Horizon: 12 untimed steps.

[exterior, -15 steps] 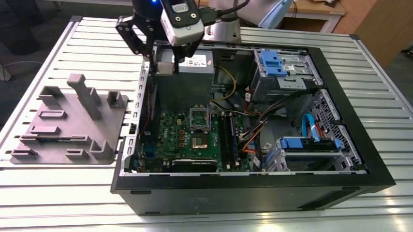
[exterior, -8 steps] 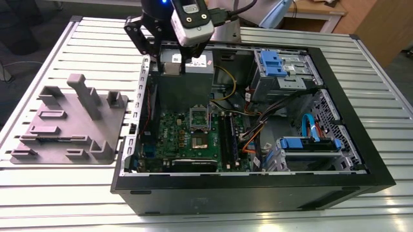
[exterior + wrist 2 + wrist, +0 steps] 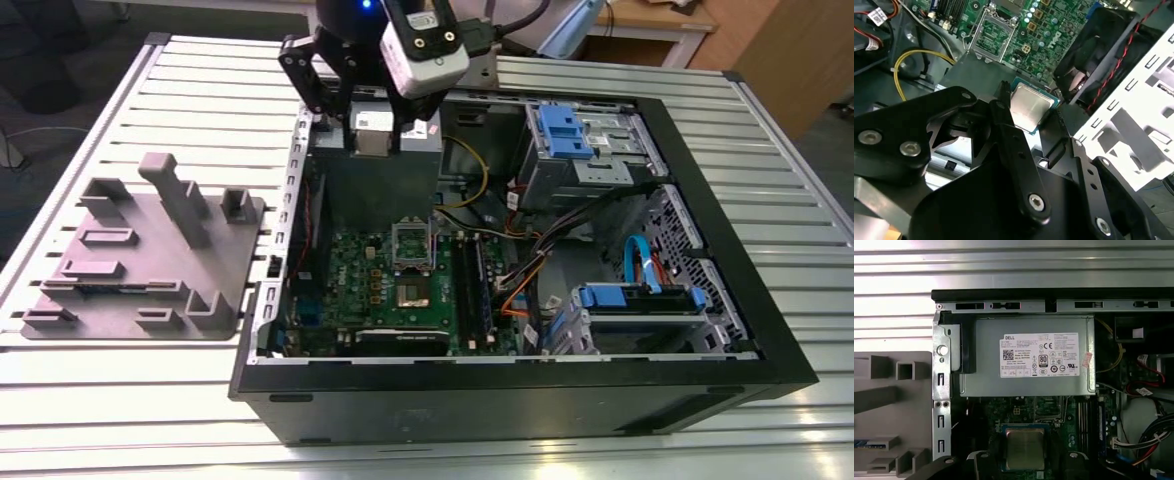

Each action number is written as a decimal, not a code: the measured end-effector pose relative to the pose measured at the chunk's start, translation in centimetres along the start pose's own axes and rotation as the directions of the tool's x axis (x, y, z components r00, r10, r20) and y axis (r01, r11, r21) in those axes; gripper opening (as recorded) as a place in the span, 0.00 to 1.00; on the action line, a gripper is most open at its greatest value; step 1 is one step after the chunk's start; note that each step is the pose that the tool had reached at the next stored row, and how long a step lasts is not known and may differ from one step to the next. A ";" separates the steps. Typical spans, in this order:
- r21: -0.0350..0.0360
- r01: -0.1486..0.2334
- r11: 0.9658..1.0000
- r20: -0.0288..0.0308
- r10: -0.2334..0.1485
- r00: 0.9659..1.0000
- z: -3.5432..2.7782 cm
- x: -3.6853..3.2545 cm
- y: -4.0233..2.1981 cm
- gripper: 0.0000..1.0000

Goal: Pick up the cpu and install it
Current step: 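Pick up the cpu and move it towards the insertion slot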

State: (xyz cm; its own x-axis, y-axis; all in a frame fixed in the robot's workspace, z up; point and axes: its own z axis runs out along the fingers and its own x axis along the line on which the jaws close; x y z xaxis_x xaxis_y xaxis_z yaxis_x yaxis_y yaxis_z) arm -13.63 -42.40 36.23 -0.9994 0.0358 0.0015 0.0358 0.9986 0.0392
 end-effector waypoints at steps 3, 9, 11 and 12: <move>0.000 0.000 1.000 -0.001 0.000 1.000 0.01 -0.50 0.02 0.47; 0.000 0.000 1.000 -0.004 0.000 1.000 0.05 -1.72 0.06 0.47; 0.000 0.000 1.000 -0.004 0.000 1.000 0.07 -2.01 0.08 0.47; 0.000 0.000 1.000 -0.004 0.000 1.000 0.08 -2.18 0.09 0.47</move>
State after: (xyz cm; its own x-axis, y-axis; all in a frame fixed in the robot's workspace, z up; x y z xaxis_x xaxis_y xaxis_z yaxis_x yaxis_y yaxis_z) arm -11.45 -42.39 36.16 -0.9993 0.0358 0.0059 0.0360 0.9986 0.0391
